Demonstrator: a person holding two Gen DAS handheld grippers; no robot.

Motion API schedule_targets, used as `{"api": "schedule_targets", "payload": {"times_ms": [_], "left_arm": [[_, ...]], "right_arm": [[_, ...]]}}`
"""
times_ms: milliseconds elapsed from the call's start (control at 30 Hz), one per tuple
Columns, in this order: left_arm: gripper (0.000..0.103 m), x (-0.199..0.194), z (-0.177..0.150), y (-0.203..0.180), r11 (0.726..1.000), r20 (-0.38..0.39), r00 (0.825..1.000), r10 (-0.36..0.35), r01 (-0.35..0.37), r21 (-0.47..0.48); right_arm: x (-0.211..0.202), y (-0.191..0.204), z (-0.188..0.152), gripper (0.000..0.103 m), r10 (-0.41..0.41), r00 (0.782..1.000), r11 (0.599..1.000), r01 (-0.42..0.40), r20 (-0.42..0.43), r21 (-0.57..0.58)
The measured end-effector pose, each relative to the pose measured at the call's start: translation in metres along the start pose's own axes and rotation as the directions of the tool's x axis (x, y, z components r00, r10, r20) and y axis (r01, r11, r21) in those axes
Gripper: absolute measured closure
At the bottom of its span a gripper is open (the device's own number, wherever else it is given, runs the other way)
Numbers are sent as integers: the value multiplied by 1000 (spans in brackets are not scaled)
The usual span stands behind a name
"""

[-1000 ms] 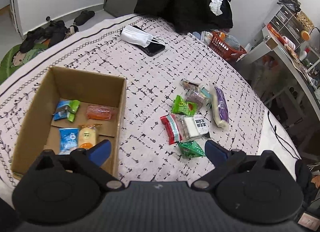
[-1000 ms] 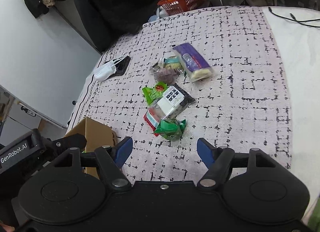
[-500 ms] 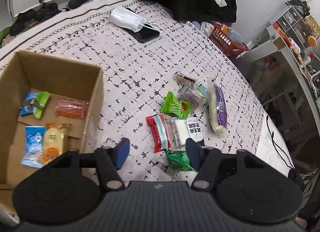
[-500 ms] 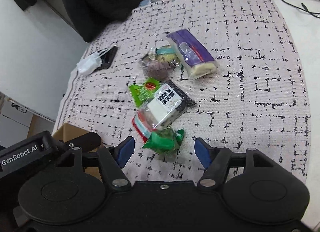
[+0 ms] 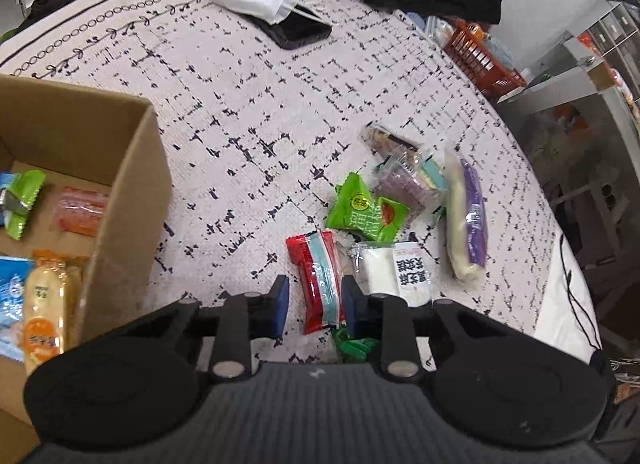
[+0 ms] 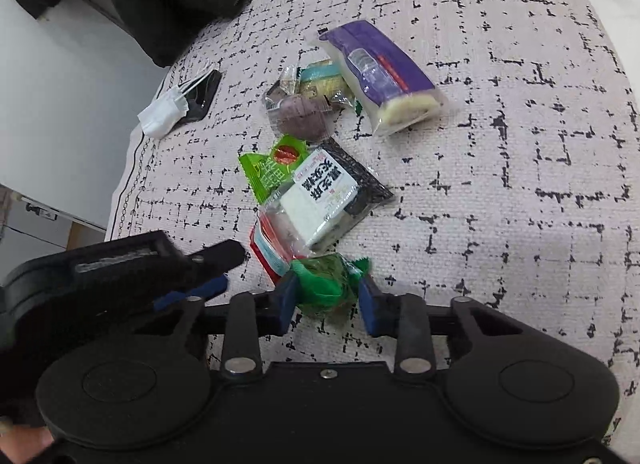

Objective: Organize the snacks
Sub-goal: 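Grasp a red packet with the left gripper while the right grasps a green packet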

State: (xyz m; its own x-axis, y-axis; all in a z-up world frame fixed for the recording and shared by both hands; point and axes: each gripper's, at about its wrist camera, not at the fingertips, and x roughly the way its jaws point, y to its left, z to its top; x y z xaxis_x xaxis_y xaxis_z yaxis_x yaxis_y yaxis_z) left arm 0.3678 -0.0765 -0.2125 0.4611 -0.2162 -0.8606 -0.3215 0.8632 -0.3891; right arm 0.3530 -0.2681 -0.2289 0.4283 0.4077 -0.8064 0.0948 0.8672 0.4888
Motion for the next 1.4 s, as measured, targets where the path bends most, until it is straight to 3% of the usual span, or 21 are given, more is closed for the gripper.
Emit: {"api": "schedule_targets", "payload": {"times_ms": [533,733,867,1100,1233,1267,1300,1400], "left_arm": [[82,30,2,-10,999,-2,999,45,-45,21],[79,34,2,-13,999,-4,999,44,-44,7],[77,39,2,-11,999,-18,999,35,-36,-22],[81,40,2,-10,999,-24,999,22,-23,-27],[82,35,1,-11,1000,-30,999,21,-21,-16],[82,33,0,-12,1000,-28,999,21,-22,-10],[82,30,-1,-12,1000,-27,999,21,-21,-4],[82,22,-4,-12,1000,-23,1000,18,-18,1]], "right_arm": [[-17,-17,6,80,-42,997,999,40,68,21],[-18,-19,7,74,-56,996,998,55,76,23],[-11,-16,7,60,-72,995,997,71,65,4],[0,-13,9,57,-64,996,998,64,68,-1],[6,-12,10,57,-46,997,999,46,58,3],[7,-12,10,60,-42,998,999,42,54,2],[7,-11,9,70,-34,998,999,34,51,2],[5,-9,8,74,-22,998,1000,23,54,-12]]}}
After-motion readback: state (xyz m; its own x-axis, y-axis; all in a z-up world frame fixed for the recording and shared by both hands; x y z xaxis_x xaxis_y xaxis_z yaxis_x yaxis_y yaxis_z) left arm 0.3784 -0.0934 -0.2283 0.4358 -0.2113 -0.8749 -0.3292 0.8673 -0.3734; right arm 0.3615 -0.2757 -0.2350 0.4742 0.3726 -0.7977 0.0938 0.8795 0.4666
